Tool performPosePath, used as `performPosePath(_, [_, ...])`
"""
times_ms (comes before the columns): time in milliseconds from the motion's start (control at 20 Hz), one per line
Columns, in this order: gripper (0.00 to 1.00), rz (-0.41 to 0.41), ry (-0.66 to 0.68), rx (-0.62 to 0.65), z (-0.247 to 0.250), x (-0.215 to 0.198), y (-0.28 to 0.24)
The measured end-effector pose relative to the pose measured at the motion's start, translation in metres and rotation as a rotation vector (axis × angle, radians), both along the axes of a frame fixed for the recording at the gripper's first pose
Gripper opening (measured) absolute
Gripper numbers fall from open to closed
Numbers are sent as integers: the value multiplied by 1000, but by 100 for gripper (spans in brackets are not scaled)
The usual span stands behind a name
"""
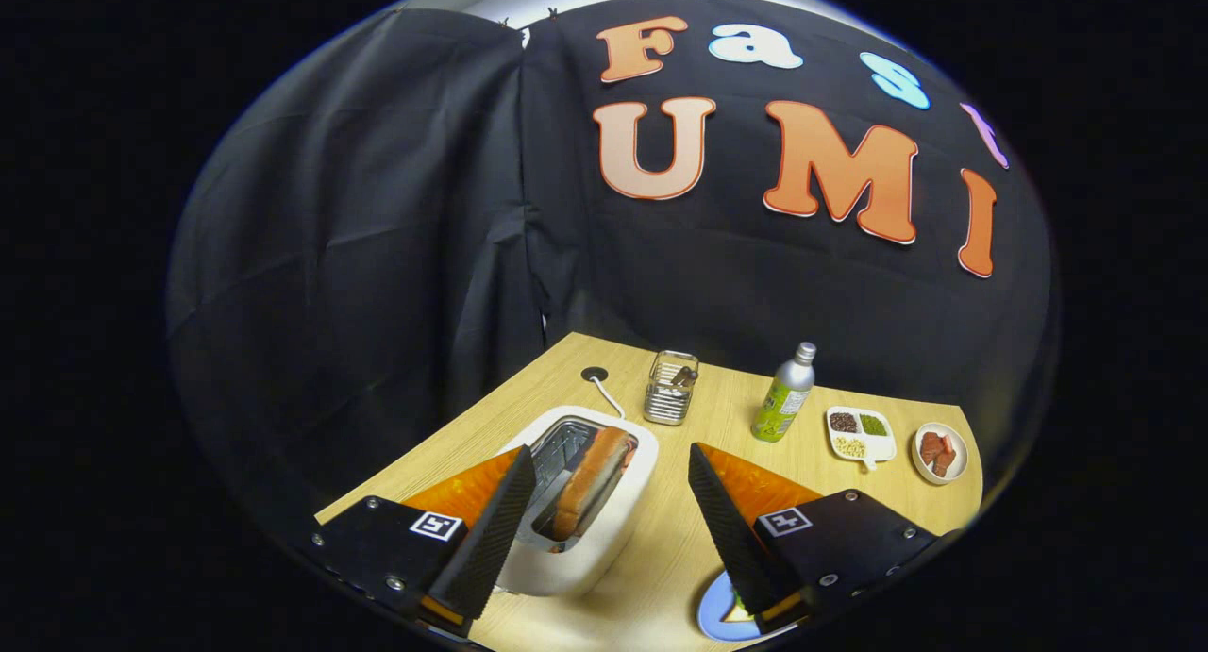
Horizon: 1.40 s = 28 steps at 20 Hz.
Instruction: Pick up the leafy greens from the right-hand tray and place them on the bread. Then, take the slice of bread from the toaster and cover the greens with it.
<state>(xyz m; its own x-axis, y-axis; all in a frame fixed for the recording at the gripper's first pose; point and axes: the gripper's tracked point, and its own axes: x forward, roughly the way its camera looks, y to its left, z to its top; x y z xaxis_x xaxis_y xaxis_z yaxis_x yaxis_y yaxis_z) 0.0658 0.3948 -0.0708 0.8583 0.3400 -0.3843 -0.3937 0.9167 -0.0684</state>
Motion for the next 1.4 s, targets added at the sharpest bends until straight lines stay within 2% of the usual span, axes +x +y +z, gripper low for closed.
performPosePath(450, [96,-14,73,-55,-33,17,23])
performPosePath(550, [88,-10,88,-56,-39,19,29])
performPosePath(750, [65,-10,110,-73,-47,22,34])
performPosePath(850, [51,-1,117,-72,-48,23,37])
performPosePath(1000, [23,-21,95,-97,-43,26,30])
performPosePath(1100, [12,-24,116,-79,-45,25,28])
performPosePath(1300, [6,-46,107,-42,-32,26,24])
performPosePath(1400, [6,-44,90,-33,-22,26,24])
